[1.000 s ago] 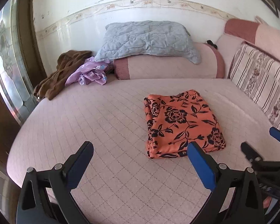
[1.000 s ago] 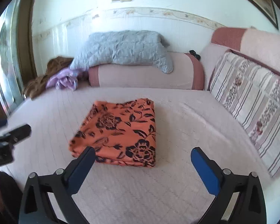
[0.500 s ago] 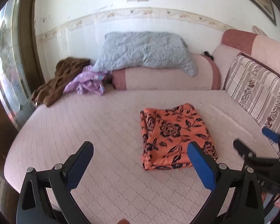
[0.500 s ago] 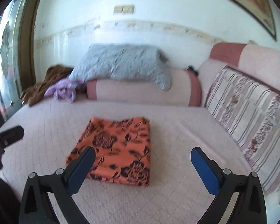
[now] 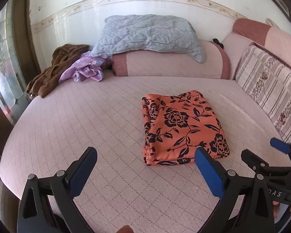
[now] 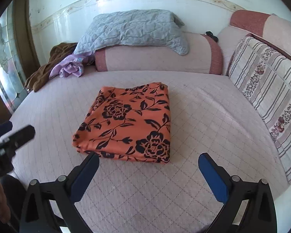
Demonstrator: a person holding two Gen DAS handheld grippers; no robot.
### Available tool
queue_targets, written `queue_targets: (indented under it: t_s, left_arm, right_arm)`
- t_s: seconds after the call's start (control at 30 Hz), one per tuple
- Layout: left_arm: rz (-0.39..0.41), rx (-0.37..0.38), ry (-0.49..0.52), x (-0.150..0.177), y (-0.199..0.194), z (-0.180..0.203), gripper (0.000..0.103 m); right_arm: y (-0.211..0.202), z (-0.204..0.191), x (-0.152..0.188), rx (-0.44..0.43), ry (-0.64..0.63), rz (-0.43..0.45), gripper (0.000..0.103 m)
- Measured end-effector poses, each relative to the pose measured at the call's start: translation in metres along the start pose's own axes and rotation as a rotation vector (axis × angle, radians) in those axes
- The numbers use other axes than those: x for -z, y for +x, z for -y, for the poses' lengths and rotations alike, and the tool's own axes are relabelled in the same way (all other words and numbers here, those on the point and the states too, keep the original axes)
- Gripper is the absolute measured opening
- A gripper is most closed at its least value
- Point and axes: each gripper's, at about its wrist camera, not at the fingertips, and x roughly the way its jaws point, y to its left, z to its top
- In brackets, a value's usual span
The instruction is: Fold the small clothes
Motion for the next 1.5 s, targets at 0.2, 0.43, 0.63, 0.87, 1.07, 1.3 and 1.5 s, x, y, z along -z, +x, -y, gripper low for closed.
queue_targets:
  t_s: [0.2, 0.43, 0.63, 0.87, 1.07, 1.3, 1.5]
  left_arm:
    - [-0.018, -0.017, 0.02, -0.004, 0.005, 0.007, 0.1]
    - [-0.017, -0.02, 0.051, -0.006, 0.008, 0.016, 0.101]
    - [-0.018, -0.002, 0.042, -0.008, 0.012, 0.018, 0.1]
    - [-0.025, 0.011, 0.025, -0.012, 0.02, 0.018, 0.1]
    - [-0.03, 0.013, 0.007, -0.015, 0.03, 0.015, 0.1]
    - [-0.044, 0.022, -0.001, -0.018, 0.041, 0.014, 0.1]
    - [-0.043, 0.022, -0.015, -0.022, 0.048, 0.01, 0.1]
  right_arm:
    - [0.003, 0.0, -0.003, 0.005, -0.002, -0.003, 0.103]
    - [0.006, 0.0, -0.006, 0.007, -0.002, -0.001, 0.103]
    - [0.01, 0.002, -0.007, 0.015, -0.009, -0.011, 0.103]
    - [0.019, 0.004, -0.011, 0.039, -0.017, -0.021, 0.103]
    - [0.029, 0.006, -0.014, 0.056, -0.016, -0.039, 0.103]
    - [0.04, 0.004, -0.018, 0.058, -0.021, -0.054, 0.103]
    - [0.047, 0.003, -0.022, 0.061, -0.029, -0.06, 0.103]
